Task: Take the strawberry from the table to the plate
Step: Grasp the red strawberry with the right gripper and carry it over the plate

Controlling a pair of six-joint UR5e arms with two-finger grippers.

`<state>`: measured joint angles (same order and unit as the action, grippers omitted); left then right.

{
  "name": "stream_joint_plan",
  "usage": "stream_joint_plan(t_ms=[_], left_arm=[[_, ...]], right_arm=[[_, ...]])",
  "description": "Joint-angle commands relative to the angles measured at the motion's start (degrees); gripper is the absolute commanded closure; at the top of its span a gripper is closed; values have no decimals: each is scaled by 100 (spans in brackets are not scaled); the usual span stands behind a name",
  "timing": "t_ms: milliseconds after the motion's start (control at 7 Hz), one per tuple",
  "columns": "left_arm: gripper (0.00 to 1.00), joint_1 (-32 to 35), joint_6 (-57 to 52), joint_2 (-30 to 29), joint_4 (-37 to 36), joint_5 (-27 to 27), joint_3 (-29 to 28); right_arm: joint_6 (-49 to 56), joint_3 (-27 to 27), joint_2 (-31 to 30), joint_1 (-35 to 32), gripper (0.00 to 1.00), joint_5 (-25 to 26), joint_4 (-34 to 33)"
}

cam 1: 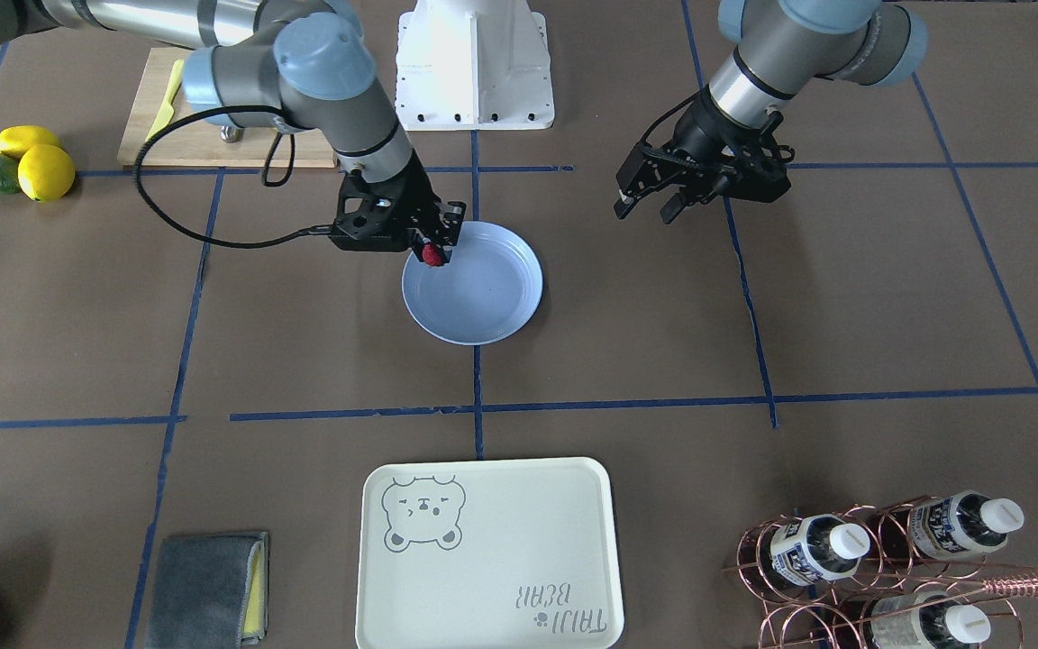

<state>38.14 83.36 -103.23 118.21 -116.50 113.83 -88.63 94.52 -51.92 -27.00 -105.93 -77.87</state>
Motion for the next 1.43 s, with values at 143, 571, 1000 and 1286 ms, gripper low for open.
stream_joint_plan(t_ms=[143, 571, 1000, 1286], left_arm=[[16, 36, -4, 49, 0, 48, -10], [13, 1, 5, -13, 0, 66, -45], [13, 1, 14, -30, 0, 66, -45], [12, -8, 23, -30, 0, 66, -54]], right_arm=[[-304, -776, 507, 422, 100, 676, -45], [-304, -900, 507, 458, 100, 802, 26], [-286, -900, 463, 458, 100, 810, 0], [-269, -900, 454, 458, 100, 810, -18]])
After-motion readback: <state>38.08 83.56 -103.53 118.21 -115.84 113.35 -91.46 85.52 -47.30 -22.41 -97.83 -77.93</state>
